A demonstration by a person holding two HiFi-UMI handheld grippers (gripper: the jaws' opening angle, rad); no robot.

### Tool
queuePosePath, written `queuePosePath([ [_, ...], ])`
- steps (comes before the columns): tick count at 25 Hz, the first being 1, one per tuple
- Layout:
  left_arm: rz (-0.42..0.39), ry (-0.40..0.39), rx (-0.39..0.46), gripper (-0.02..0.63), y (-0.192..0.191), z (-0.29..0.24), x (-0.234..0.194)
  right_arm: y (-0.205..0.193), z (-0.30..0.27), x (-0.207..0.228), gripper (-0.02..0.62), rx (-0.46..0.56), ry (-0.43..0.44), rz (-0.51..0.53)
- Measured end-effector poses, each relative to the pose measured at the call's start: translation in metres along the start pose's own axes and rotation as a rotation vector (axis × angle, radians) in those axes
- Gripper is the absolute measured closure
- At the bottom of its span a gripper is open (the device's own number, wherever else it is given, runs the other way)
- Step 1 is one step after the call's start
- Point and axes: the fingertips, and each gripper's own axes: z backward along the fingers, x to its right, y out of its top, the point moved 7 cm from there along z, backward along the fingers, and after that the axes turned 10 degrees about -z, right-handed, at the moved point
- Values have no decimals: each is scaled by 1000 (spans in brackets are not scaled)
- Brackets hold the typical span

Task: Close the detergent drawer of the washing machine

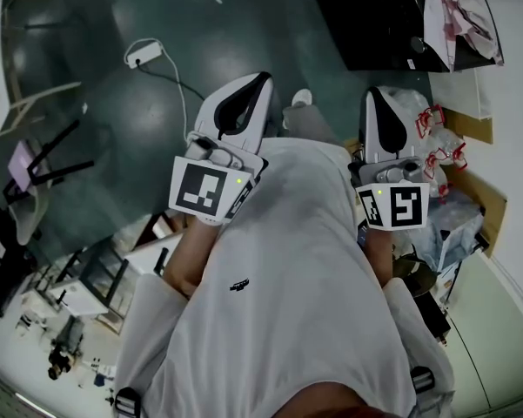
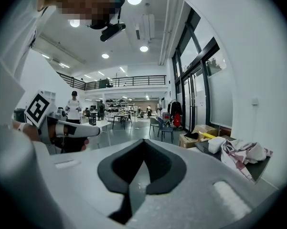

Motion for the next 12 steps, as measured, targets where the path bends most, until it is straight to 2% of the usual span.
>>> queuePosePath([
  [7,0,2,-8,592,3,-11,-21,6,-22,4,603,7,-6,2],
  [12,-13,10,-21,592,4,-34,-28,8,-39,24,603,22,-6,-19],
])
